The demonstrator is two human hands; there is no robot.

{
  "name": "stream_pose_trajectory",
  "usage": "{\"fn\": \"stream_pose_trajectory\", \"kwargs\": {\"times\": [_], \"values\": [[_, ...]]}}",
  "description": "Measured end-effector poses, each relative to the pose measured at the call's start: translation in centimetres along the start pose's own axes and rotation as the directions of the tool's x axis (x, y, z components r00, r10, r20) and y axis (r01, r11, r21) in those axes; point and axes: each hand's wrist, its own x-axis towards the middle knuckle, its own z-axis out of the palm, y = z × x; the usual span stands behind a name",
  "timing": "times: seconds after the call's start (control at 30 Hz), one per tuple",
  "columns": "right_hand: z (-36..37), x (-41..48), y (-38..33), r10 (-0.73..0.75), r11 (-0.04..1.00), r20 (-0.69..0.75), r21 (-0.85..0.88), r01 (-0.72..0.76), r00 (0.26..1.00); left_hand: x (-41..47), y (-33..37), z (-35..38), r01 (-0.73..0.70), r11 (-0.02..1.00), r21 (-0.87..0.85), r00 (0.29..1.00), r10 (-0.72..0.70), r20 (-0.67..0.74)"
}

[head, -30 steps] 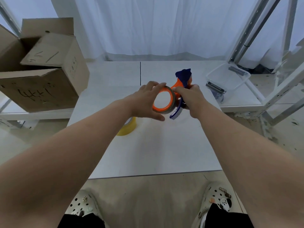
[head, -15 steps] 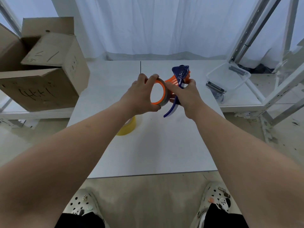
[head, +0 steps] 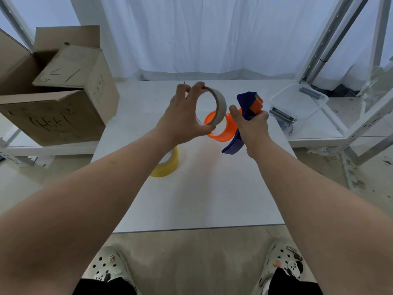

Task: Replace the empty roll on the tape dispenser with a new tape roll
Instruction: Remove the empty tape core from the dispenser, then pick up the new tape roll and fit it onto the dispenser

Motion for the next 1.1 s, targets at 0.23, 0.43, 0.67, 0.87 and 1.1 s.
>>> {"fn": "stream_pose_trajectory", "kwargs": {"times": [0.23,0.43,0.67,0.87,1.1], "values": [[-0.4,0.0,0.0,0.072,0.997,0.048,0.008,-0.072,0.996,-0.2,-2.8,-1.0,0.222,0.974,0.049,0.975,-0.222,-0.003],[-0.6,0.3,1.3,0.149,0.989,0.143,-0.044,-0.144,0.978,-0.4,-4.0,0.0,0.285,0.946,0.152,0.95,-0.3,0.086],[-0.7,1.6,1.9,0.219,0.972,0.192,-0.124,-0.198,0.957,0.1,-4.9,3.4,0.173,0.927,0.333,0.948,-0.248,0.198],[-1.0,3.2,2.4,0.257,0.959,0.163,-0.169,-0.229,0.953,2.7,-4.5,5.9,0.14,0.922,0.362,0.938,-0.241,0.249],[-1.0,3.1,3.6,0.261,0.965,0.175,-0.068,-0.253,0.949,3.6,-3.6,8.9,0.217,0.923,0.318,0.913,-0.307,0.268]]}}
